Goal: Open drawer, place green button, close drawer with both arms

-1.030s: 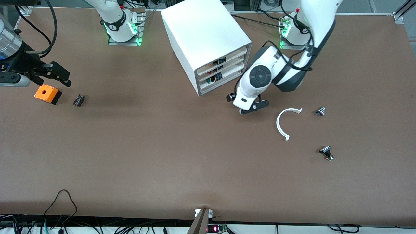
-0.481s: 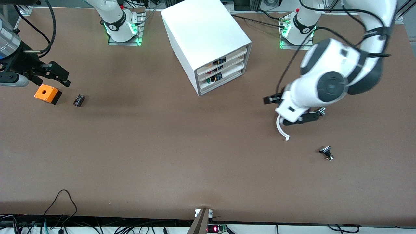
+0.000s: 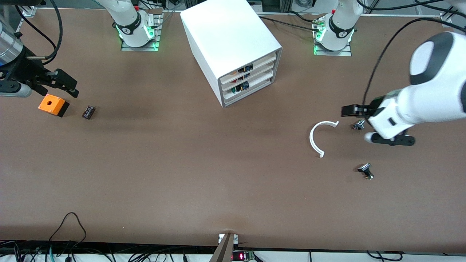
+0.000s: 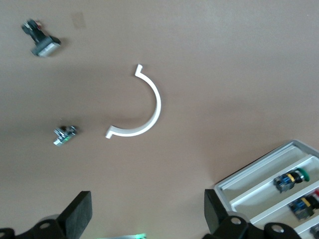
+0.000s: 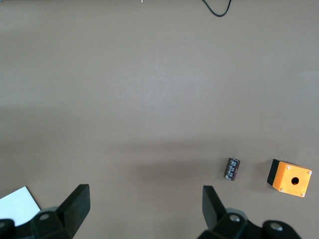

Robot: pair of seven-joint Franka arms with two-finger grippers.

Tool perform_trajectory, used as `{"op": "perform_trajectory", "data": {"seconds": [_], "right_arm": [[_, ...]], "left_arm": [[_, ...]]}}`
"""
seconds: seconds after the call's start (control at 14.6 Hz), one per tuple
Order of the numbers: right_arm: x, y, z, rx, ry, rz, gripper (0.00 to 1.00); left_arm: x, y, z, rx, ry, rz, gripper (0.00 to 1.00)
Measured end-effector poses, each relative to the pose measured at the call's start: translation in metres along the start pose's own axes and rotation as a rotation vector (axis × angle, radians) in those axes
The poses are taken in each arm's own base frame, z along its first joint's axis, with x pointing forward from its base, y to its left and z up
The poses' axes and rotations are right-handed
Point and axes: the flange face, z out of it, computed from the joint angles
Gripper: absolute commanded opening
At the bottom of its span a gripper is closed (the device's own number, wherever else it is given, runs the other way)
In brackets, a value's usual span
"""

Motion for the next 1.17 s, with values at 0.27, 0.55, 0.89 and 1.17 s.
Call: {"op": "perform_trajectory", "data": {"seconds": [0.27,0.55,0.89,1.17], "right_arm": [[0.0,0.0,0.0,0.0,0.001,0.0,1.0],[0.001,0.0,-0.003,0.001,0.012,0.001,1.0],[0.002,0.001,-0.005,0.002,0.016,0.003,1.0],[0.002,0.005,-0.006,0.002,0.017,0.009,1.0]], "left_arm": [[-0.021,-0.034,-0.04,0.053,0.103,0.074,0.99],[-0.074,-0.024,-0.07,0.097,0.248,0.083,0.99],[-0.08,-0.016,-0.062,0.158,0.244,0.018,0.99],[-0.081,-0.015,-0.06,0.161,0.229,0.014,0.99]]}}
